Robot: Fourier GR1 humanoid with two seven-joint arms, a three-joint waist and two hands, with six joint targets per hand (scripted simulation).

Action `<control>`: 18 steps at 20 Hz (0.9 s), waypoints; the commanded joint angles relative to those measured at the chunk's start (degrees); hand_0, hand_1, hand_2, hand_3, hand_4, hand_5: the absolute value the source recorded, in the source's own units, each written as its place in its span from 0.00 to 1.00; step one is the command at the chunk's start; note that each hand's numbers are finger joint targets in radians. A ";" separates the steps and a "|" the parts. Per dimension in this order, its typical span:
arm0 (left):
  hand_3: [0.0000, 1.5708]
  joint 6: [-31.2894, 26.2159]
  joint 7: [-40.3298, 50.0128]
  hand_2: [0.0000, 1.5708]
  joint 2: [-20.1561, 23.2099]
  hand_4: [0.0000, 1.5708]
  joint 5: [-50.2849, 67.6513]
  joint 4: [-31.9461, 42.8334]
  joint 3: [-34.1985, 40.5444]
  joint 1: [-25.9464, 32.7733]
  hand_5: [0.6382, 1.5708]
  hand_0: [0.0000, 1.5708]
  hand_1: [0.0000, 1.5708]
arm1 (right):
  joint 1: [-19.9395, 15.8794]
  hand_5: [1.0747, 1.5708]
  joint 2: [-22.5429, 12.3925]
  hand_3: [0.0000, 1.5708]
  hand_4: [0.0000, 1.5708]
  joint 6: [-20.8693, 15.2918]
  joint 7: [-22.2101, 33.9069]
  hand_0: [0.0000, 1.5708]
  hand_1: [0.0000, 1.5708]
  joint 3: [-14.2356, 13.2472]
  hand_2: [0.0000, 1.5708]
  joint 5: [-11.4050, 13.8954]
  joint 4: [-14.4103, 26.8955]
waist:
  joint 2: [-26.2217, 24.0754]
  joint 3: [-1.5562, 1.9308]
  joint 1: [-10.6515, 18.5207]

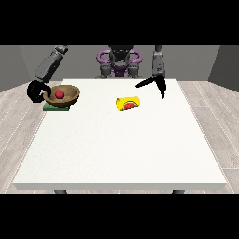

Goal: Pick the cup and pour the ball into the bowl, then pick the bowl and place it on the pad

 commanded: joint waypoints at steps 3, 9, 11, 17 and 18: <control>0.00 0.82 4.12 0.00 -0.12 0.00 -2.14 -9.48 -2.55 1.40 0.99 0.00 0.00 | -2.18 1.00 -5.83 0.00 0.66 2.09 -4.63 1.00 1.00 -1.27 1.00 1.12 5.40 | 4.73 0.02 0.03; 0.00 0.10 6.93 0.00 0.75 0.00 -2.43 -14.47 -2.76 4.27 0.99 0.00 0.00 | -2.92 1.00 -6.92 0.29 0.65 3.49 -5.84 1.00 1.00 -0.32 1.00 2.35 7.27 | 3.27 -0.04 -1.14; 0.00 -0.62 6.43 0.00 1.18 0.00 -1.06 -15.20 -1.87 3.90 0.99 0.00 0.00 | -5.76 0.99 -7.50 0.00 0.58 5.05 -3.01 1.00 1.00 -3.37 1.00 -1.24 9.27 | 5.12 -0.04 -1.12; 0.00 -1.39 7.09 0.00 0.94 0.00 0.40 -14.10 -0.98 4.00 0.99 0.00 0.00 | -5.81 1.00 -8.18 0.31 0.47 3.59 0.95 1.00 1.00 -1.88 1.00 -0.22 9.73 | 1.74 -0.10 -1.21; 0.00 -3.38 6.94 0.00 2.22 0.00 1.44 -16.00 -0.89 7.06 0.99 0.00 0.00 | -3.23 1.00 -8.34 0.52 0.47 6.44 -0.14 1.00 1.00 -1.39 1.00 0.24 10.32 | 0.72 -0.09 -0.84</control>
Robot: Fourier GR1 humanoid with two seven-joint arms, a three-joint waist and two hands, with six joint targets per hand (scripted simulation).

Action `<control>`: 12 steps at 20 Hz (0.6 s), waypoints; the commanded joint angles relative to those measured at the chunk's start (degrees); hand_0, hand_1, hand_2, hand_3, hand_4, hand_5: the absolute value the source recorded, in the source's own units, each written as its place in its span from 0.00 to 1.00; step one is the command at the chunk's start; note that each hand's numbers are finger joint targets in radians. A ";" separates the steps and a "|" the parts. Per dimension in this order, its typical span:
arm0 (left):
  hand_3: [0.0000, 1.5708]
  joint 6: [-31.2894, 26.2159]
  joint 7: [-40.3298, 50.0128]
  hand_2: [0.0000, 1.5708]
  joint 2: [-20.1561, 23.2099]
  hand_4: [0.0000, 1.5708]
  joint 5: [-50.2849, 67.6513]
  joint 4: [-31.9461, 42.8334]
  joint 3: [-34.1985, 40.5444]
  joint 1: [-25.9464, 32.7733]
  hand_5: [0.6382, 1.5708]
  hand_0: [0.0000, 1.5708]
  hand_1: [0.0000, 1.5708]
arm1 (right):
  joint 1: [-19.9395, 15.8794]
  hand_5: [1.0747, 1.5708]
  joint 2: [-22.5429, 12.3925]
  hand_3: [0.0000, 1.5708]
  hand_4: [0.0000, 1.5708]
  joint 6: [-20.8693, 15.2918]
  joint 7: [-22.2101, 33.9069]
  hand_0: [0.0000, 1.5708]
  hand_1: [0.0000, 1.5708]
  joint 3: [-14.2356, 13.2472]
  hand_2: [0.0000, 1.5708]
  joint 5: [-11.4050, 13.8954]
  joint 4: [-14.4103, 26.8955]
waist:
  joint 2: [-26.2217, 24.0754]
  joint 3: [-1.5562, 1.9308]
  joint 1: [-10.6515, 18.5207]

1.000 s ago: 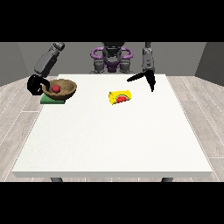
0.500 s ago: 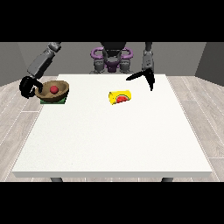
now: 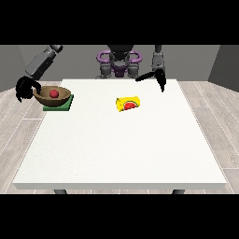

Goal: Pick the cup and pour the ball into the bowl, then pick the bowl and place it on the pad

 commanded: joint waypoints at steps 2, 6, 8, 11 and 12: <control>0.00 -1.73 1.04 0.00 0.01 0.00 1.18 -2.85 -0.65 2.82 0.99 0.00 0.00 | 2.00 1.00 2.31 0.66 0.47 -1.33 -2.17 1.00 1.00 1.60 1.00 1.64 0.68 | -0.97 0.02 0.93; 0.00 -0.70 0.53 0.00 -0.87 0.00 0.31 -2.15 -1.19 2.04 1.00 0.00 0.00 | 2.44 0.99 4.12 0.65 0.44 -2.35 -4.12 1.00 1.00 4.60 1.00 4.55 -0.73 | -0.71 0.01 0.42; 0.00 -0.21 3.41 0.00 -1.82 0.00 -0.76 -2.19 -2.30 1.04 0.99 0.00 0.00 | 3.20 0.97 4.83 0.77 0.43 -5.15 -4.37 1.00 1.00 7.06 1.00 7.38 -1.20 | -2.17 0.01 0.10; 0.00 -1.49 3.63 0.00 -0.48 0.00 -0.05 -4.83 -1.86 1.02 0.99 0.00 0.00 | 1.14 0.97 -4.23 0.73 0.00 -7.83 1.78 1.00 1.00 3.85 0.95 5.80 1.69 | -0.05 0.04 1.01; 0.00 -1.87 3.56 0.00 0.39 0.00 0.35 -4.79 -0.90 0.48 0.99 0.00 0.00 | 1.86 0.94 -1.87 0.56 0.00 -9.38 0.05 0.70 0.70 5.24 0.67 7.14 1.15 | 0.11 0.02 1.54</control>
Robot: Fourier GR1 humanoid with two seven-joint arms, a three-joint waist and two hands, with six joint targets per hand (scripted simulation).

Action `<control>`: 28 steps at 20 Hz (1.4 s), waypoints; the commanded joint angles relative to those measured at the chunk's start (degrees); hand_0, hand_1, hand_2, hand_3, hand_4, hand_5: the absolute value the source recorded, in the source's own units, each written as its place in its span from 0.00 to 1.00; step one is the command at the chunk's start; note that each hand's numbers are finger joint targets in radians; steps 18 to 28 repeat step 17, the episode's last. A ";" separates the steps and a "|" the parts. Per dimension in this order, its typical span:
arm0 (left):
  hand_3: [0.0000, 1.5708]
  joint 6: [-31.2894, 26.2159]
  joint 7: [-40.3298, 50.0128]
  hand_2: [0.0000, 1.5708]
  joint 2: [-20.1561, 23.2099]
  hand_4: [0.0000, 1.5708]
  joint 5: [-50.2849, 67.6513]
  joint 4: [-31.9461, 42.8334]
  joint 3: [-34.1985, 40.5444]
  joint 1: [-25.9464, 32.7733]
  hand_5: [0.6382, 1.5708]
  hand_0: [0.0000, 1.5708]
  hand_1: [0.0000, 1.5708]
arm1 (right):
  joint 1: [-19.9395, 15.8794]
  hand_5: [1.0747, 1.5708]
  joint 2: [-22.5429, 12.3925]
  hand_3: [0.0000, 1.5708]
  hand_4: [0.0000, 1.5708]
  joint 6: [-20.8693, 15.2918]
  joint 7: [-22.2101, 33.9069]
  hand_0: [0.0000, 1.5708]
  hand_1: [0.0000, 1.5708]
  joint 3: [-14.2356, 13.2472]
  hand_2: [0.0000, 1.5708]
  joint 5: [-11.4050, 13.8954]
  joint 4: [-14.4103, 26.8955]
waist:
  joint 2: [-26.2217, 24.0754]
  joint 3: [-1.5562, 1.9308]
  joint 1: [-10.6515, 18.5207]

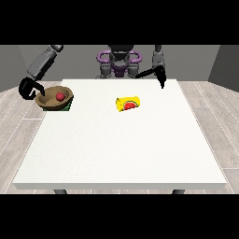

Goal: Pick the cup and pour the ball into the bowl, then pick the bowl and place it on the pad

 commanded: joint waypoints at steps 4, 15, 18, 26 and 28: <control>0.00 -1.38 -1.26 0.00 2.13 0.00 2.24 -4.93 2.28 0.59 0.99 0.00 0.00 | -1.43 0.82 -6.39 0.21 0.00 -2.22 -1.43 0.00 0.00 -0.87 0.27 0.92 0.47 | 5.62 0.04 -0.32; 0.00 0.60 1.32 0.00 -1.29 0.00 -0.17 -4.37 -0.73 5.49 1.00 0.00 0.00 | -4.54 0.85 -11.30 0.10 0.00 3.74 5.88 0.00 0.00 -0.69 0.17 0.44 0.26 | -1.72 -0.04 -2.49; 0.00 -1.44 0.34 0.00 -0.54 0.00 2.43 -3.10 0.44 8.39 1.00 0.00 0.00 | -3.53 0.86 -12.19 0.18 0.00 8.28 5.94 0.00 0.00 -1.95 0.12 -1.39 0.31 | -5.54 -0.07 -2.68; 0.00 -1.44 0.34 0.00 -0.54 0.00 2.43 -3.10 0.44 8.39 1.00 0.00 0.00 | -3.53 0.86 -12.19 0.18 0.00 8.28 5.94 0.00 0.00 -1.95 0.12 -1.39 0.31 | -5.54 -0.07 -2.68; 0.00 -1.44 0.34 0.00 -0.54 0.00 2.43 -3.10 0.44 8.39 1.00 0.00 0.00 | -3.53 0.86 -12.19 0.18 0.00 8.28 5.94 0.00 0.00 -1.95 0.12 -1.39 0.31 | -5.54 -0.07 -2.68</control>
